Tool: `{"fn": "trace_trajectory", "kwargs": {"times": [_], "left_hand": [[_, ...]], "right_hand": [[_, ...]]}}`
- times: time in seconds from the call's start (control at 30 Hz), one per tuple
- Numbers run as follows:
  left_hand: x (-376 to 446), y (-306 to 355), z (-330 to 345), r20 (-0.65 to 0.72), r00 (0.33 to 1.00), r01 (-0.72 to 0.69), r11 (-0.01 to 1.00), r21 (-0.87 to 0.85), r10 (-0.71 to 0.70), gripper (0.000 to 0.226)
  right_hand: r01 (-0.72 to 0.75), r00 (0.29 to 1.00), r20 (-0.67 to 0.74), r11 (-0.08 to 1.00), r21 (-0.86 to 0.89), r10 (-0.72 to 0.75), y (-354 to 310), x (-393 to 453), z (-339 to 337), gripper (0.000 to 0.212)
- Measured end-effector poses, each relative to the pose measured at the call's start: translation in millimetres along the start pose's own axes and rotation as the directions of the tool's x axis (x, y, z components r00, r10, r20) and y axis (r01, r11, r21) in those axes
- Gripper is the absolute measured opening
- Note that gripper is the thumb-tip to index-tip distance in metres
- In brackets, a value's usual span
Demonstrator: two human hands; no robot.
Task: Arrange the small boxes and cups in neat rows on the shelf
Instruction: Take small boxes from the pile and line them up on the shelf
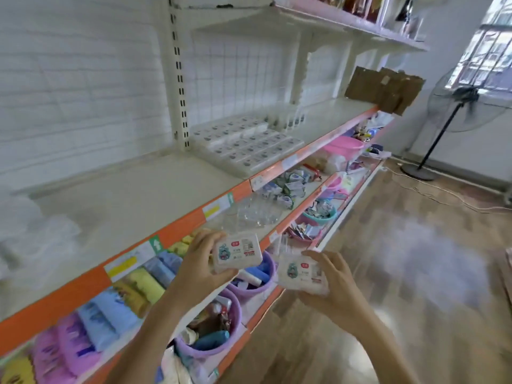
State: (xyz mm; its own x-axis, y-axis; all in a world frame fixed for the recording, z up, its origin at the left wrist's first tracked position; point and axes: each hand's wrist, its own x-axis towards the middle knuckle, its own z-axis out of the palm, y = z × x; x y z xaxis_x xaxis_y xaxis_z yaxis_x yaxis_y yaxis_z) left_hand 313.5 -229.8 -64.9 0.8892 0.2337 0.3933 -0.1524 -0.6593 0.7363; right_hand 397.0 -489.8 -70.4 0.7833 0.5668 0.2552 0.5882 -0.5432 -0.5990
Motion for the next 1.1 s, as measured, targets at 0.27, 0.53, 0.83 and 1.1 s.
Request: {"fn": "trace_trajectory", "kwargs": {"times": [0.27, 0.53, 0.83, 1.1], "left_hand": [[55.4, 12.6, 89.4, 0.180, 0.983, -0.020, 0.999, -0.032, 0.025, 0.067], [150.6, -2.5, 151.5, 0.215, 0.976, -0.022, 0.999, -0.024, 0.027, 0.068], [303.1, -4.1, 150.9, 0.060, 0.995, -0.075, 0.997, -0.035, 0.077, 0.070], [389.1, -44.5, 106.0, -0.104, 0.994, 0.058, 0.972, 0.226, -0.036, 0.088]], "right_hand": [[-0.199, 0.975, -0.091, 0.979, 0.054, 0.203, 70.9, -22.0, -29.7, 0.068], [-0.244, 0.962, -0.128, 0.970, 0.006, 0.242, 147.1, 55.5, -59.9, 0.069], [-0.048, 0.995, -0.093, 0.997, -0.058, 0.042, 196.4, 235.5, -102.3, 0.069], [0.166, 0.982, 0.078, 0.985, 0.055, -0.170, 201.8, 392.1, -102.3, 0.069]]}}
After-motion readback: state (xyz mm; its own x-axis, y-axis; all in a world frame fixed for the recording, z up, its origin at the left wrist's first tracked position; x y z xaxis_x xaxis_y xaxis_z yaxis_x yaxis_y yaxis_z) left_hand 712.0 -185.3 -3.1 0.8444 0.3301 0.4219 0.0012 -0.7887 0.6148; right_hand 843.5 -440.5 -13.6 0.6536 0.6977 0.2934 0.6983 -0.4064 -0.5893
